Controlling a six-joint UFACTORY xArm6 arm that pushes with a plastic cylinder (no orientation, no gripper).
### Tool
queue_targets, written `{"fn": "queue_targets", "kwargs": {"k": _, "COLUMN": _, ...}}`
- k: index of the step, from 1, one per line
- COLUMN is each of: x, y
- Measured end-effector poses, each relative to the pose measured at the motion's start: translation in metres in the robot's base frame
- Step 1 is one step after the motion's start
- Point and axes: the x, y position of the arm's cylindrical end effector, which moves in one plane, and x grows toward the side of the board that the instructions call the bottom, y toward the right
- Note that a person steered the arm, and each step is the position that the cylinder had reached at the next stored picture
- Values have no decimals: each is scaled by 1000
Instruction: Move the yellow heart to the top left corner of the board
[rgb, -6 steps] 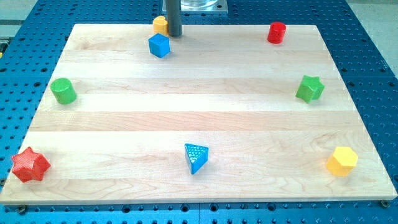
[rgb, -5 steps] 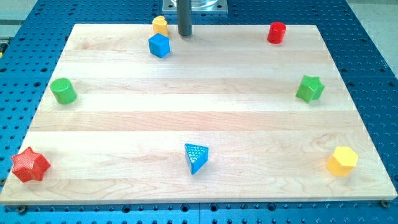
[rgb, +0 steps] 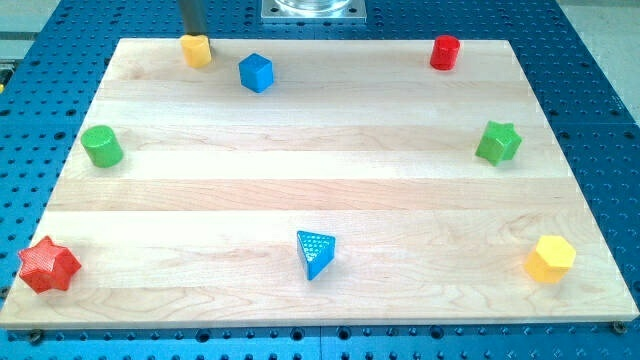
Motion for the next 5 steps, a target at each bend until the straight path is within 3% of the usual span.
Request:
{"fn": "queue_targets", "kwargs": {"k": 1, "x": 15, "y": 54}}
{"fn": "queue_targets", "kwargs": {"k": 5, "x": 30, "y": -22}}
